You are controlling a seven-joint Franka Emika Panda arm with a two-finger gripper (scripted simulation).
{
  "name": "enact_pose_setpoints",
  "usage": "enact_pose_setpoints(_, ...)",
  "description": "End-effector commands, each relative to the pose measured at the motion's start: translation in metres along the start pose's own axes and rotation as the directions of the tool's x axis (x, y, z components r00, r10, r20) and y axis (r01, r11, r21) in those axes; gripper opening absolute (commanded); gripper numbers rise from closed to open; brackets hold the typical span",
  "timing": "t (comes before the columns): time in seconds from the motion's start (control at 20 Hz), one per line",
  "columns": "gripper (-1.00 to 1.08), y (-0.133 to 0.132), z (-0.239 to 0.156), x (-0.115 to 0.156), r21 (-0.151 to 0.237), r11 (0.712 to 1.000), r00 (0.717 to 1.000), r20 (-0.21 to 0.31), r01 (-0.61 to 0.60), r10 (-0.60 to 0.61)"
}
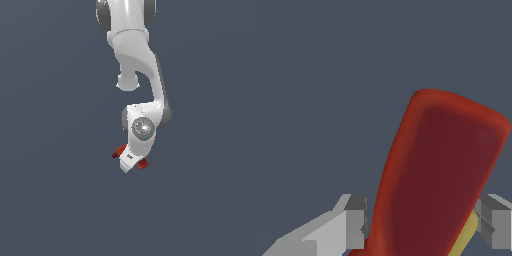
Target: Pick up the object and move it to a goal position.
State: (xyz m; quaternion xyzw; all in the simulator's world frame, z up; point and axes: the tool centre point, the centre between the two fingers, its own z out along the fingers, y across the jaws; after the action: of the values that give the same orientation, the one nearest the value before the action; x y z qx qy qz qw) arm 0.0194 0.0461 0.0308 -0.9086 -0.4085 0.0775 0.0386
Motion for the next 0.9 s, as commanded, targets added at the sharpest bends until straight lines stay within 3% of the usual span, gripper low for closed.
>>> enact_pose_setpoints(0.0, -1.00, 0.005, -0.011, -0.005, -0.004, 1.000, 1.000, -0.003, -0.001, 0.001)
enact_pose_setpoints(0.85, -1.00, 0.060, -0.159, -0.092, -0.003, 1.000, 1.000, -0.004, -0.001, 0.001)
